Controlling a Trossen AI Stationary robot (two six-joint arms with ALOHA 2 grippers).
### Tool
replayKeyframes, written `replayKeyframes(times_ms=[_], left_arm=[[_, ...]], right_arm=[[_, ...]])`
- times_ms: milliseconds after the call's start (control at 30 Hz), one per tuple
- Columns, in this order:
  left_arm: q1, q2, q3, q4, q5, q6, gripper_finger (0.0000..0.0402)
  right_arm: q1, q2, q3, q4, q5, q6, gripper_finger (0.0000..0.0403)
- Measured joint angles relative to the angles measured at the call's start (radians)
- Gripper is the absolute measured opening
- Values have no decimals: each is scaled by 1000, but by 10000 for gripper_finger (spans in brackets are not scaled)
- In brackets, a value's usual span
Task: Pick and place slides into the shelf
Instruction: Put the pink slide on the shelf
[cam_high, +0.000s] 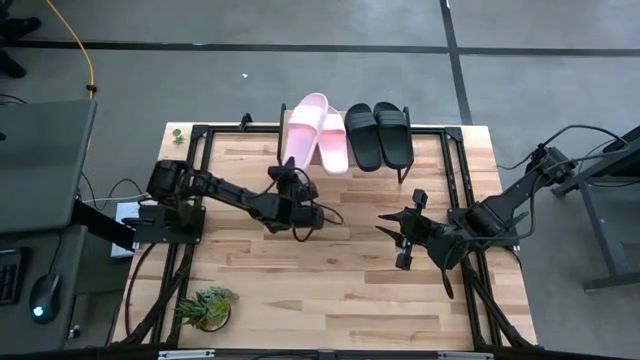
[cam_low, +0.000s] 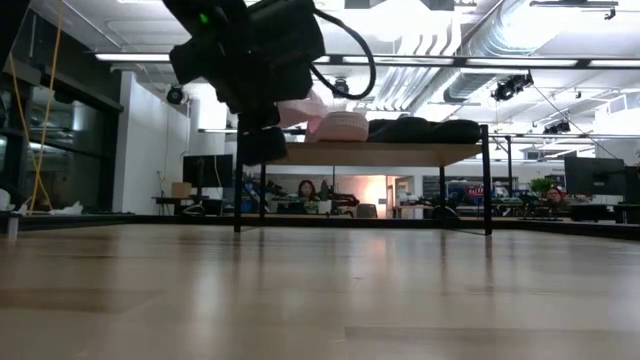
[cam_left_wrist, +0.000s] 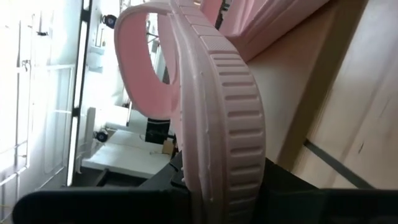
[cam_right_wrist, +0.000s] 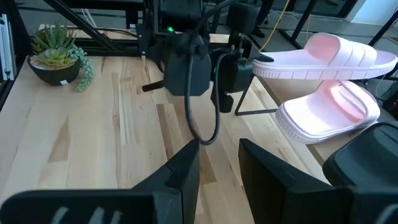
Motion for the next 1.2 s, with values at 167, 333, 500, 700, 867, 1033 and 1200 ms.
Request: replayKeyframes(times_ms=[167, 333, 500, 700, 867, 1033, 1200], left_arm=[[0, -27, 0, -17, 2, -9, 60], [0, -30, 0, -25, 2, -10, 60], [0, -31, 0, -65, 4, -55, 60], [-2, -32, 0, -68, 71, -92, 76], [-2, -32, 0, -74, 87, -107, 139], [-3, -32, 0, -76, 68, -106, 215], [-37, -32, 9, -74, 2, -96, 274]], right_arm=[[0, 1, 0, 0, 0, -2, 103], [0, 1, 0, 0, 0, 0, 103], [0, 1, 0, 0, 0, 0, 103], [0, 1, 0, 0, 0, 0, 103], [0, 1, 0, 0, 0, 4, 103], [0, 1, 0, 0, 0, 4, 103], [0, 1, 0, -1, 0, 5, 103]])
